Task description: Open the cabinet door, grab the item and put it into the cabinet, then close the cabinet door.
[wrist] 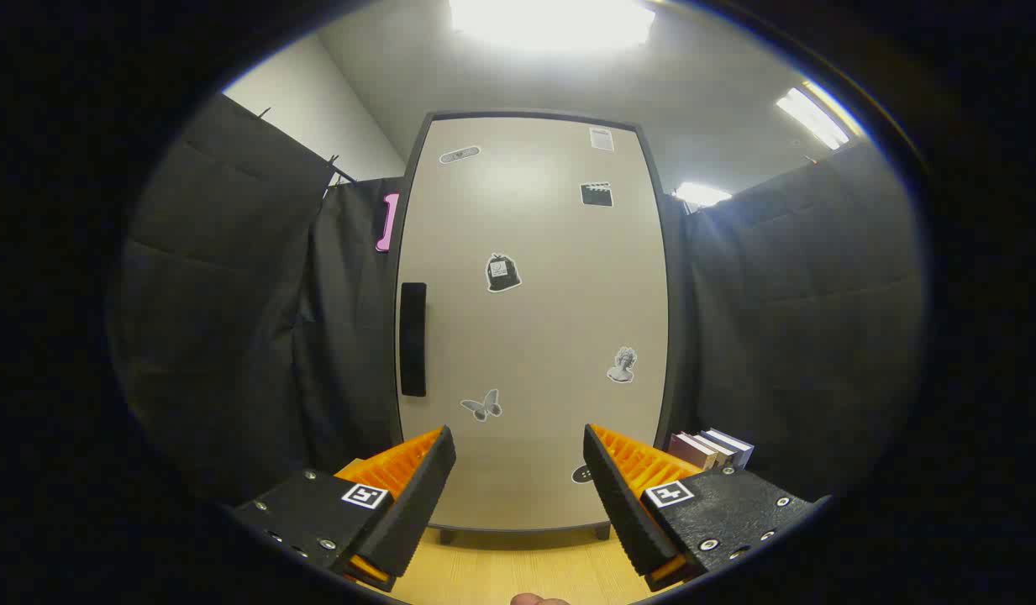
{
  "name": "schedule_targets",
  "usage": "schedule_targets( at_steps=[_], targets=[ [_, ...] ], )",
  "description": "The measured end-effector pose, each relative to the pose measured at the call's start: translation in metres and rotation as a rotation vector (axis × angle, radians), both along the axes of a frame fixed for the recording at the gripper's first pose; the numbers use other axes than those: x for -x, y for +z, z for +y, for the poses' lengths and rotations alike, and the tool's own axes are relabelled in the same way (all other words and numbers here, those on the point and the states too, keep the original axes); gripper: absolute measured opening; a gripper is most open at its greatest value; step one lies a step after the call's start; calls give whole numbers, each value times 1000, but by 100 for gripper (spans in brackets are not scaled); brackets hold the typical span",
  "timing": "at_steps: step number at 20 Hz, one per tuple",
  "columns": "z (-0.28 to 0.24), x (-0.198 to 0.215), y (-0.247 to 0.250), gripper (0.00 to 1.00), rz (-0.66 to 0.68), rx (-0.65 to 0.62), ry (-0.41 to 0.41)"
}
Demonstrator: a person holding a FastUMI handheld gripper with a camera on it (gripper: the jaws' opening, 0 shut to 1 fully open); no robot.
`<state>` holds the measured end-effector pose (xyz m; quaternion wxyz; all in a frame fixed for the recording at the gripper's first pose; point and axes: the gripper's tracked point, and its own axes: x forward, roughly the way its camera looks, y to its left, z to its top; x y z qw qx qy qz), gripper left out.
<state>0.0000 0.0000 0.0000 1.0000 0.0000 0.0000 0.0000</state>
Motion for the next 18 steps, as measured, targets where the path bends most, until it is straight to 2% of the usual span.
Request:
schedule_targets(
  at_steps=[18],
  targets=[
    [3, -5, -4, 95, 5, -2, 6]
  ],
)
